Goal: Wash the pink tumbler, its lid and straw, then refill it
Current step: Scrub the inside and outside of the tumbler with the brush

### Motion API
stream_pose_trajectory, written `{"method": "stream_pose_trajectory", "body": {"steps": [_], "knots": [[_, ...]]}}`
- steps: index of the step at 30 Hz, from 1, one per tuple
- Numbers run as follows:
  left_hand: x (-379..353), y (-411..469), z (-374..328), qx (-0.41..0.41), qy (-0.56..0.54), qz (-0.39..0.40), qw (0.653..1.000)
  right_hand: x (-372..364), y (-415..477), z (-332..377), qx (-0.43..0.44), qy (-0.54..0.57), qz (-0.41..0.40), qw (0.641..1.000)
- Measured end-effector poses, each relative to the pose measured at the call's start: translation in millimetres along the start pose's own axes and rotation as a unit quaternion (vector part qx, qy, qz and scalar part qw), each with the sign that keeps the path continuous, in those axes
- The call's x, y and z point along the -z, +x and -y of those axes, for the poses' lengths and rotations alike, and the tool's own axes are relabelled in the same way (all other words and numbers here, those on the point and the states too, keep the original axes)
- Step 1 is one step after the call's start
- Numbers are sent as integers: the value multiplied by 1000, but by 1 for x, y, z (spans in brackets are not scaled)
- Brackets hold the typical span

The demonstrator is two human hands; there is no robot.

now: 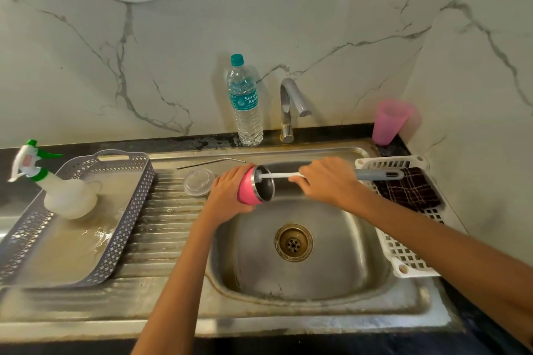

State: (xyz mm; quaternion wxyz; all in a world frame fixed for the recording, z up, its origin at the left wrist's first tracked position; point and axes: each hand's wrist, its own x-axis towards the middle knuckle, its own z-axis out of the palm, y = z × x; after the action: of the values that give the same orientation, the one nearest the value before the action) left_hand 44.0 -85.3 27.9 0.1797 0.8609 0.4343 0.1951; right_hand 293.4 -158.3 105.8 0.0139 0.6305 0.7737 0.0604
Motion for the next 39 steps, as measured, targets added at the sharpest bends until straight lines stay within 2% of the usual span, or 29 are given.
{"method": "stream_pose_trajectory", "body": {"steps": [3, 7, 10, 14, 19, 24, 27, 30, 33, 35, 39], "knots": [[-5, -6, 3, -14, 7, 24, 1000, 2, -1, 6, 32, -25, -16, 999], [-5, -6, 0, -32, 45, 17, 998, -13, -8, 0, -5, -7, 27, 1000], [-5, -2, -2, -43, 62, 3, 997, -17, -19, 14, 22, -14, 53, 998], [-13, -3, -4, -3, 33, 1, 999, 2, -18, 18, 70, -42, 9, 997], [-16, -10, -4, -18, 86, -4, 996, -3, -9, -7, 1, -36, 44, 998], [-20, -18, 3, -9, 92, 2, 996, -15, -33, 17, 67, -17, 46, 997], [-21, -23, 3, 8, 52, 7, 999, -6, -20, 6, 38, -7, 22, 999], [-16, -21, -1, -12, 59, -13, 998, -13, -14, -3, -5, 10, 34, 999], [-8, -15, -3, -18, 56, -19, 998, -19, -26, 15, 19, 25, 53, 998], [-9, -15, -4, -14, 52, -10, 999, -12, -27, 21, 48, 29, 21, 998], [-6, -12, -9, -29, 57, -18, 998, 0, -8, 1, 11, 24, 9, 1000]]}}
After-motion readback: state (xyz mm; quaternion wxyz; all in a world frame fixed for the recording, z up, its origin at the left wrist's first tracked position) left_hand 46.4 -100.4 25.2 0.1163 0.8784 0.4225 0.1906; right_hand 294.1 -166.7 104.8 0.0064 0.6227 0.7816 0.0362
